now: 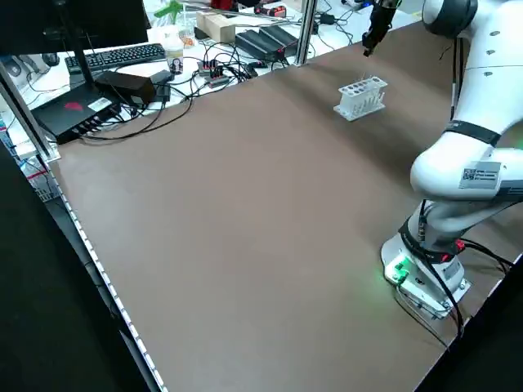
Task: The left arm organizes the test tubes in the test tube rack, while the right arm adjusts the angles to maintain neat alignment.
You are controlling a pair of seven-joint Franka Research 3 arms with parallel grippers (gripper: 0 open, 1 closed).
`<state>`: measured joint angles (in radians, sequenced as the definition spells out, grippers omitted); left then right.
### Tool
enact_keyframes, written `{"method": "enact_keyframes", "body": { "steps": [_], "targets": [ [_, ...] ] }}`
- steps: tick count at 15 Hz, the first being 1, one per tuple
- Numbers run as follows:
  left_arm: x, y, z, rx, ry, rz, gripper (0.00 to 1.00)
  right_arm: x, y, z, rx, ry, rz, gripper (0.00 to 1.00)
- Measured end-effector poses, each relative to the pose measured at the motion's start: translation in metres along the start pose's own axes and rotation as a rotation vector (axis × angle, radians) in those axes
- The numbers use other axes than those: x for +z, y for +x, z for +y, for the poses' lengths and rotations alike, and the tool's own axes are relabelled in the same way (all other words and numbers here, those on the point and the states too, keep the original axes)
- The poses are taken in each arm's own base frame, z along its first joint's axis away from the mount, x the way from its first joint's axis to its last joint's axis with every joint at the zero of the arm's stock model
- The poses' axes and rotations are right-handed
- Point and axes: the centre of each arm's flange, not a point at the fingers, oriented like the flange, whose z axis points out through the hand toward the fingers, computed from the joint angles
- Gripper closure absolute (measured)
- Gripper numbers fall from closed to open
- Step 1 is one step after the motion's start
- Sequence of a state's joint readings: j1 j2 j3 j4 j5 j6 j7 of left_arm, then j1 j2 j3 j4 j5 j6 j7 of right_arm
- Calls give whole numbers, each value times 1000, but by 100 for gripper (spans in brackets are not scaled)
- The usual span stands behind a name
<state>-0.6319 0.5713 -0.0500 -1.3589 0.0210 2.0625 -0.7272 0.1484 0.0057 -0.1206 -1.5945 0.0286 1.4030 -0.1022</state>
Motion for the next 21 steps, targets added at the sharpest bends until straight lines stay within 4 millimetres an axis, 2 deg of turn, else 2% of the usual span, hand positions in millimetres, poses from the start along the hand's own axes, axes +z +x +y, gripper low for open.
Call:
{"method": "enact_keyframes", "body": {
  "steps": [11, 21],
  "targets": [
    [-11, 6, 0, -15, -23, 31, 79, 0, 0, -2, -3, -1, 0, 0],
    [-1, 4, 2, -12, -14, 22, 79, 1, 1, -9, -15, -3, -4, 0]
  ]
}}
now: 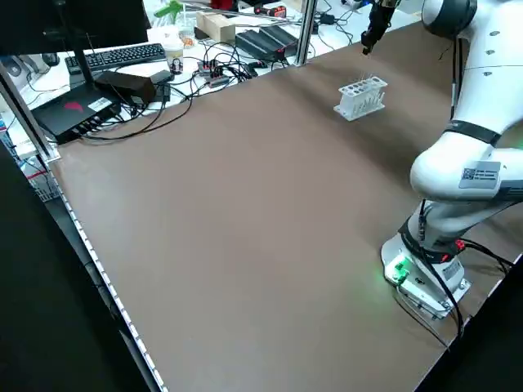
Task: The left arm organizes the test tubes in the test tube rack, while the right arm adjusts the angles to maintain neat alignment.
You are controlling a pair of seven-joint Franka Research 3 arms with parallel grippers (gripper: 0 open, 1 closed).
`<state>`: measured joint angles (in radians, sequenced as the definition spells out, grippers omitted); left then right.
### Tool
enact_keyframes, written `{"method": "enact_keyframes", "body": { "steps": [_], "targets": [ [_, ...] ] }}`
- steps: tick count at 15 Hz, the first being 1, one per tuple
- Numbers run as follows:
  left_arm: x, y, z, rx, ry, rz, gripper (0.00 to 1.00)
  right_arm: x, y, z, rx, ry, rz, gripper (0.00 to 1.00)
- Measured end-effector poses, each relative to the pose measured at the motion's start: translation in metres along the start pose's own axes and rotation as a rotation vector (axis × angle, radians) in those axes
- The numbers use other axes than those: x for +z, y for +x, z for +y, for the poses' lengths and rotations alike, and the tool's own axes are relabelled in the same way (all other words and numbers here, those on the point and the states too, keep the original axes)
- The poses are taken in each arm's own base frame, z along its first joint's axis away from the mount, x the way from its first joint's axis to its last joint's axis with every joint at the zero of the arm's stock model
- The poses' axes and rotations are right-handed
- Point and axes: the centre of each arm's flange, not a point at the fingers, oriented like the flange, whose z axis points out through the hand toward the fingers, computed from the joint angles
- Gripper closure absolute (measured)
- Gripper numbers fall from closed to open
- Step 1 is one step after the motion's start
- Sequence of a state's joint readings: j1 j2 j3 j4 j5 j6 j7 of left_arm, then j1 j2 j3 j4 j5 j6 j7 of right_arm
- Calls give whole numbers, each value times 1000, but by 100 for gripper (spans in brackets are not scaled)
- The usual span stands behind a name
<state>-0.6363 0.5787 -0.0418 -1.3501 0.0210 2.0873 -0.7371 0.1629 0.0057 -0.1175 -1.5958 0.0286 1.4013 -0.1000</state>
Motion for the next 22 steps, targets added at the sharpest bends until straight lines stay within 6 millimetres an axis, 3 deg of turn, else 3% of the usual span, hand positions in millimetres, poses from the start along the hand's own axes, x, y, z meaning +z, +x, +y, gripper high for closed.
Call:
{"method": "enact_keyframes", "body": {
  "steps": [22],
  "targets": [
    [15, -3, 0, -3, 17, -25, 79, 1, -1, -1, -1, 1, -9, 0]
  ]
}}
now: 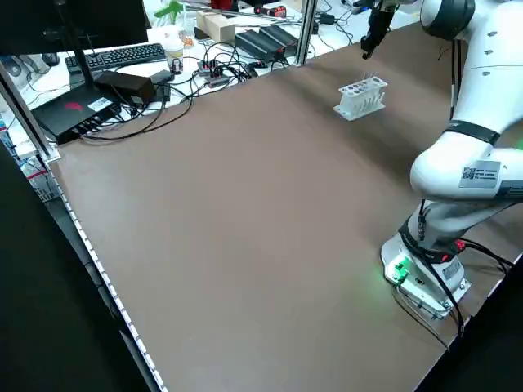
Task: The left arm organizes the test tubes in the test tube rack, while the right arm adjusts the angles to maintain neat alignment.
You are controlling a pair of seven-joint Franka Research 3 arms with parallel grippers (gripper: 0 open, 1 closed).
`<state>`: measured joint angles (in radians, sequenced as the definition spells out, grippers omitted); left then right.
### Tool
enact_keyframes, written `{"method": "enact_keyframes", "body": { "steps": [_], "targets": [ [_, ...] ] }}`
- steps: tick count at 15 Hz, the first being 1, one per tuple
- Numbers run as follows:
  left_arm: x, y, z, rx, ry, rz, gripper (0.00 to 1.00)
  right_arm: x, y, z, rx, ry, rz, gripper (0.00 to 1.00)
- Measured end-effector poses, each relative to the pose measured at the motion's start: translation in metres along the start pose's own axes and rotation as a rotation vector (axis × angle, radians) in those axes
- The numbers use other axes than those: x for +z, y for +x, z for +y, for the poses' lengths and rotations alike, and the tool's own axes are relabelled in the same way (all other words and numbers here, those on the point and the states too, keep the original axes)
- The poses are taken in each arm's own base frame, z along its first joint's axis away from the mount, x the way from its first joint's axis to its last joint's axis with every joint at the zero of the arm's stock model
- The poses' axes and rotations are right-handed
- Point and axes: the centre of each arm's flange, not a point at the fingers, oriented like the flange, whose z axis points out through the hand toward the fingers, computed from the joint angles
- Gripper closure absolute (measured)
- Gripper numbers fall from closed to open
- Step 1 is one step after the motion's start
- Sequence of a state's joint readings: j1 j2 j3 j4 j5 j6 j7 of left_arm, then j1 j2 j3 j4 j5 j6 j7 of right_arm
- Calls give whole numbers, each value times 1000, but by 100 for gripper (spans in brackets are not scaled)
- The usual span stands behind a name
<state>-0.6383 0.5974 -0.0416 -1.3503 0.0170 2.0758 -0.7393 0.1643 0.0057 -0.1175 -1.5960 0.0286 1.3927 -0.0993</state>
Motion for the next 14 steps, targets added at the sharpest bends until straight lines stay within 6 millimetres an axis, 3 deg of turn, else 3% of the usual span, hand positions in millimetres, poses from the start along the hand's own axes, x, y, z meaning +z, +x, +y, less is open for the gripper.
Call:
{"method": "enact_keyframes", "body": {
  "steps": [14],
  "targets": [
    [8, 1, 1, 0, -2, 2, 79, 0, 0, 0, 1, 0, 0, 0]
  ]
}}
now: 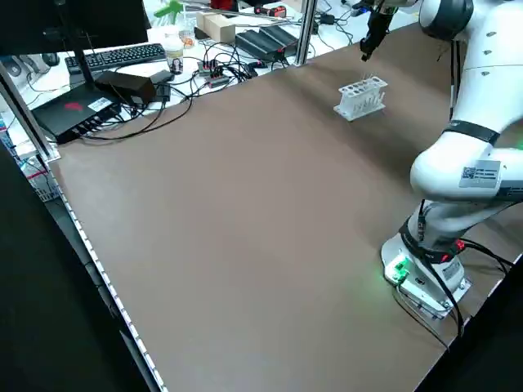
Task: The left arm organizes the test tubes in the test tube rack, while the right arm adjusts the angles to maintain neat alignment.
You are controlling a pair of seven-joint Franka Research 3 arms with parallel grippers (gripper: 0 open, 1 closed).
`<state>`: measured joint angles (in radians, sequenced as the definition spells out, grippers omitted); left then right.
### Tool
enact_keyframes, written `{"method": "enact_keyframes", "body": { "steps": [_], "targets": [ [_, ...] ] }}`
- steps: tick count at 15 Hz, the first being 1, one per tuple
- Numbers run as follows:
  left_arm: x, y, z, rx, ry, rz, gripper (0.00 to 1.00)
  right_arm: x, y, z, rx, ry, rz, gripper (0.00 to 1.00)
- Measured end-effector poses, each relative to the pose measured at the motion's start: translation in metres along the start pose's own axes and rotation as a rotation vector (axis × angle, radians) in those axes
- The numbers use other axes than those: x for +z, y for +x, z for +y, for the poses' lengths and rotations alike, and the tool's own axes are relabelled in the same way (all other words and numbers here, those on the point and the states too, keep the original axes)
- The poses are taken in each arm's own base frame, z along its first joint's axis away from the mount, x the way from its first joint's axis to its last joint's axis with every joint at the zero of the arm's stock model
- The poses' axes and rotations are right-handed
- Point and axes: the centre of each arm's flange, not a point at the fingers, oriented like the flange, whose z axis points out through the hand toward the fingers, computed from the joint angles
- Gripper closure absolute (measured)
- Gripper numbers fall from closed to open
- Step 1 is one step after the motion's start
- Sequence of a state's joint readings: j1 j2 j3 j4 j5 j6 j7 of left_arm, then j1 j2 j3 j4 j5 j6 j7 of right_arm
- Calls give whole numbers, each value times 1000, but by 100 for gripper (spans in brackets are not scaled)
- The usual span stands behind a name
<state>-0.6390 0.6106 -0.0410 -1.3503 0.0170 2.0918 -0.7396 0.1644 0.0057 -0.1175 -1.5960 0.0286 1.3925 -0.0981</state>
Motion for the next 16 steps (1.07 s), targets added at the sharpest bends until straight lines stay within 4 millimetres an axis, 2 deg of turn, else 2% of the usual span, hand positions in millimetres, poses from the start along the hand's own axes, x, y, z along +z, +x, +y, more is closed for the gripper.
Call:
{"method": "enact_keyframes", "body": {
  "steps": [7, 8, 10, 11, 13, 16],
  "targets": [
    [4, 1, 1, 0, -6, 7, 77, 0, 0, 0, 0, 0, 0, 0],
    [4, 1, 1, 0, -8, 8, 71, 0, 0, 0, 0, 0, 0, 0],
    [5, 2, 1, 0, -10, 10, 69, 0, 0, 0, 1, 0, 0, 0],
    [5, 2, 1, -1, -11, 12, 54, 0, 0, -2, -2, 0, 0, 0],
    [2, 4, 0, -4, -12, 15, 37, 0, 1, -14, -27, -3, 0, 0],
    [-16, 17, -16, -9, -6, 20, 10, 5, 4, -61, -110, -21, -8, 0]
  ]
}}
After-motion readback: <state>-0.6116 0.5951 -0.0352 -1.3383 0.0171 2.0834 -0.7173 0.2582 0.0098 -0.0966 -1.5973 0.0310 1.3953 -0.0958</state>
